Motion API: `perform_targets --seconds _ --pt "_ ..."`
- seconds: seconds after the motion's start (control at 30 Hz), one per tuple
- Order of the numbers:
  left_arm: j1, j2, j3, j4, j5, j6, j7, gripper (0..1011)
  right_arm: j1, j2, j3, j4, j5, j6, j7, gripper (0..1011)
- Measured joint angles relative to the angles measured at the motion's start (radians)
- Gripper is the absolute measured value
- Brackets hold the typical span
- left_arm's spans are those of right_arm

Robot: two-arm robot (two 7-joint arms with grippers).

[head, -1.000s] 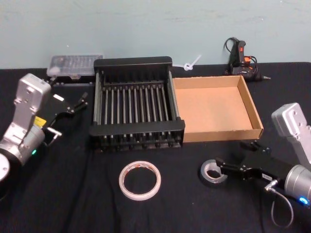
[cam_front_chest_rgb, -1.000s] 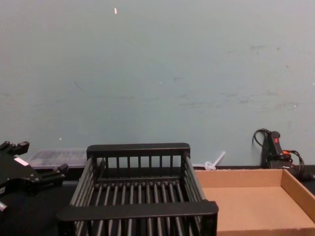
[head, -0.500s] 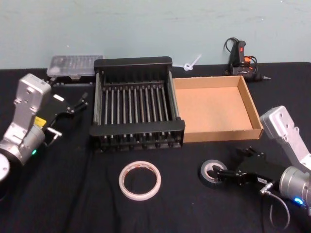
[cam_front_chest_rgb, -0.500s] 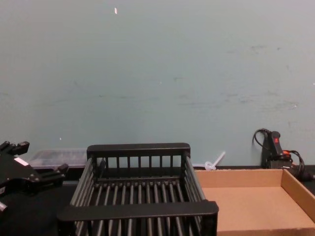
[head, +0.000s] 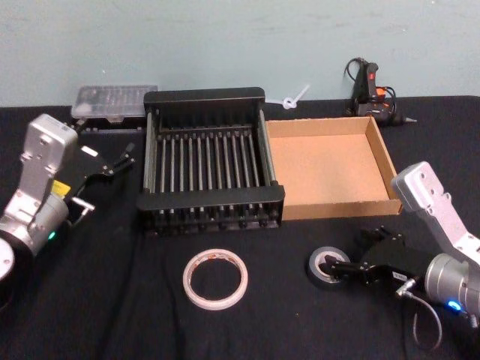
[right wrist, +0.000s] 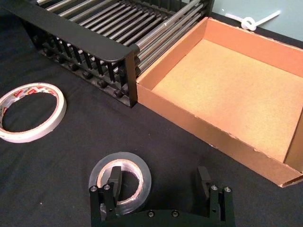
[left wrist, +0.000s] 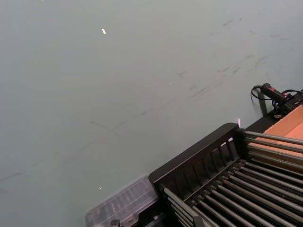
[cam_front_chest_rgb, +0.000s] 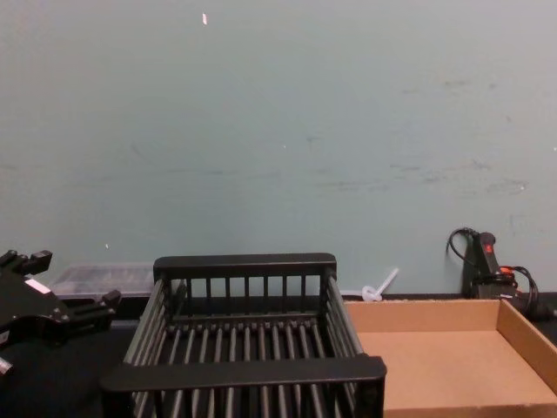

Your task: Pick up the white tape and place it into the black box , Pick up the silver tape and place it into the brown box.

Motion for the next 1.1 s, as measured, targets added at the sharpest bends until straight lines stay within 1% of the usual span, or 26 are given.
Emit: perform_targets --seconds 0.27,0.5,0.83,1.0,1.03,1.07,1.1 --pt "0.000 0.000 0.000 0.000 0.000 0.000 0.000 1001 0.016 -0.010 -0.009 0.018 -0.017 0.017 0.011 1003" --pt "0.000 0.000 0.000 0.000 0.000 0.000 0.000 1001 0.019 -0.020 -0.009 0.025 -0.030 0.021 0.010 1002" --pt "0.000 0.000 0.000 0.000 0.000 0.000 0.000 1002 0.019 -0.018 -0.009 0.024 -0.030 0.021 0.009 1002" --pt "0.000 0.000 0.000 0.000 0.000 0.000 0.000 1001 0.018 -0.018 -0.009 0.024 -0.029 0.021 0.009 913" --pt "0.000 0.000 0.000 0.000 0.000 0.000 0.000 1001 0.018 -0.017 -0.009 0.024 -0.028 0.021 0.009 868" --pt "0.000 0.000 0.000 0.000 0.000 0.000 0.000 1001 0.018 -0.017 -0.009 0.023 -0.028 0.021 0.009 868" --pt "0.000 0.000 0.000 0.000 0.000 0.000 0.000 1001 0.018 -0.017 -0.009 0.023 -0.028 0.021 0.008 836"
